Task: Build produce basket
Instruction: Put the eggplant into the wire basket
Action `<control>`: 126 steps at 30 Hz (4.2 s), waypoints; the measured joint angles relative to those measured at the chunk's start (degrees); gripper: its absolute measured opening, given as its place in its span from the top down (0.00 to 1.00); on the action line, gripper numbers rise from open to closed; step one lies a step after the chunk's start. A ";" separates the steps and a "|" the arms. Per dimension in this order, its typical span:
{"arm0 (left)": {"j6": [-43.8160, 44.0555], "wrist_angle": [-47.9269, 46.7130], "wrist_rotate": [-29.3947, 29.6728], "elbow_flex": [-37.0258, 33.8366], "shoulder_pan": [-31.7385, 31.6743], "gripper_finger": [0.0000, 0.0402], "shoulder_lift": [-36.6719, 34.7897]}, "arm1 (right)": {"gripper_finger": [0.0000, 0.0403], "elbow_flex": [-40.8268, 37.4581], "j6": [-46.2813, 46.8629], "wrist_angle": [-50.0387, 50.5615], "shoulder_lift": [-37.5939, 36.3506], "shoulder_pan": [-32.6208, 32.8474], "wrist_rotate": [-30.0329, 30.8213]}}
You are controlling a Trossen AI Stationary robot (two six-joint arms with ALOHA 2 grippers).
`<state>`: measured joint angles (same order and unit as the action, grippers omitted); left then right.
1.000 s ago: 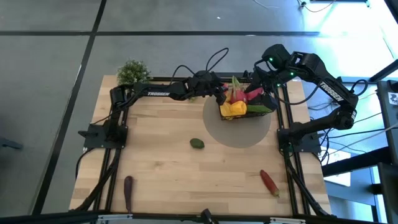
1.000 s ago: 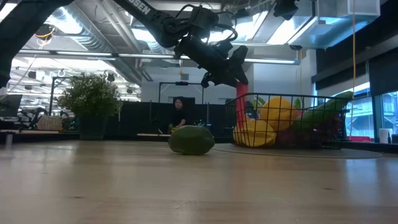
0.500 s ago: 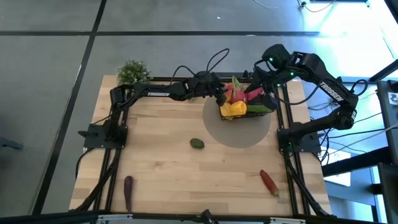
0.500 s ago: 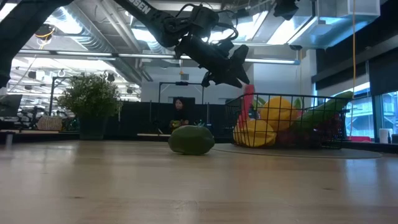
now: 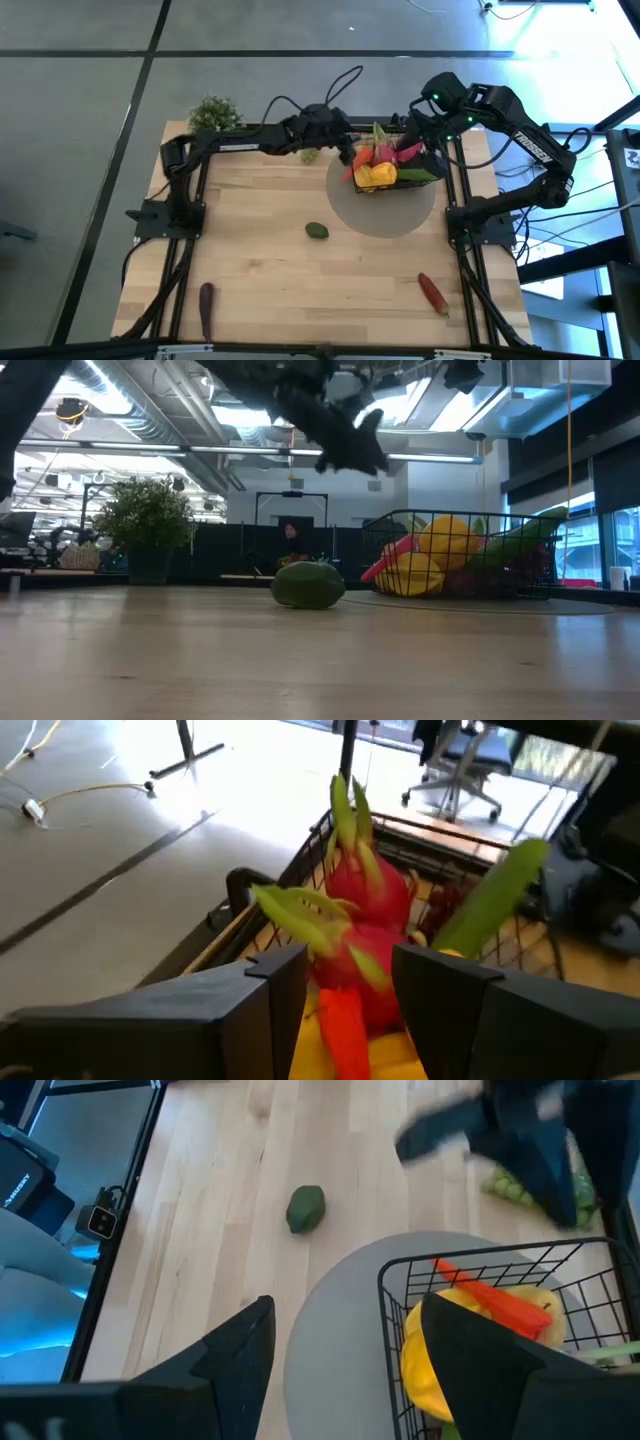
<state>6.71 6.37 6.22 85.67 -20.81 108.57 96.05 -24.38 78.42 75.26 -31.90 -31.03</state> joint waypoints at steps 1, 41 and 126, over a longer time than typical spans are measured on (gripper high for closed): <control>-1.25 -1.61 -0.05 0.01 0.27 0.66 -1.21 | 0.40 0.00 -0.04 0.12 0.00 0.00 0.00; 91.39 -89.20 -17.46 0.00 44.34 0.66 -26.51 | 0.40 0.00 -1.30 -1.03 7.33 11.79 -0.04; 117.67 -67.51 -10.04 -8.90 75.47 0.93 5.34 | 0.40 0.00 6.14 -11.81 7.30 13.09 -0.02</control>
<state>124.37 -61.14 -3.82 76.77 54.66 113.91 96.05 -18.24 66.61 82.56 -18.81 -31.05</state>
